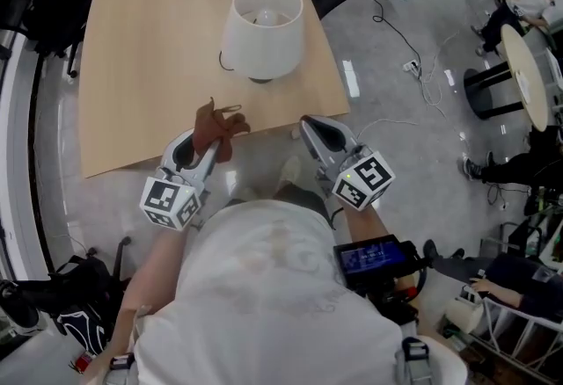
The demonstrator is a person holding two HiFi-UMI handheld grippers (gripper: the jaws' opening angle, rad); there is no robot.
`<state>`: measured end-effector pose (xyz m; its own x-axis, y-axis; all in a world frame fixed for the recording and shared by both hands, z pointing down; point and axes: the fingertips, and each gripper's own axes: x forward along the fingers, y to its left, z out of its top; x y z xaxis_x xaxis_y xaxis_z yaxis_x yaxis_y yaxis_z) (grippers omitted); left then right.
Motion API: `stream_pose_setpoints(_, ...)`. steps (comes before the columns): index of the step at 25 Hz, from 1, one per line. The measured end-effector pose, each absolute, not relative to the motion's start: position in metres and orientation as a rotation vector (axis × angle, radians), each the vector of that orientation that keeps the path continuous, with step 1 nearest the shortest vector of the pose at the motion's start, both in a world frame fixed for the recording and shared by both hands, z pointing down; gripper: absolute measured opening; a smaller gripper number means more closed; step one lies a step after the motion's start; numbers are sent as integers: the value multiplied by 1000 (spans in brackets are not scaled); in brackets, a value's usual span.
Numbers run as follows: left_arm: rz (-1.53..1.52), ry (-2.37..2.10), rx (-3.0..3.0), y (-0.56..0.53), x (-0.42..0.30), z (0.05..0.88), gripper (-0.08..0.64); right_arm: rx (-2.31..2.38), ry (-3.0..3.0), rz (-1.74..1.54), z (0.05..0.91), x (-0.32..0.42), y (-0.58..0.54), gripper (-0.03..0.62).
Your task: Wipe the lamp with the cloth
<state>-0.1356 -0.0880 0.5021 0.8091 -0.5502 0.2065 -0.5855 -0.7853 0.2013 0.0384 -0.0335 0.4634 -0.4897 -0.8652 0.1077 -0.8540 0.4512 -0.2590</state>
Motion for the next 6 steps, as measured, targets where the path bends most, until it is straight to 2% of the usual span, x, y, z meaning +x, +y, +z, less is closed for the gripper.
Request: stream_pose_setpoints(6,209,-859,2743,-79,-138,505,150,-1592,2626,-426,461,37,-23,12)
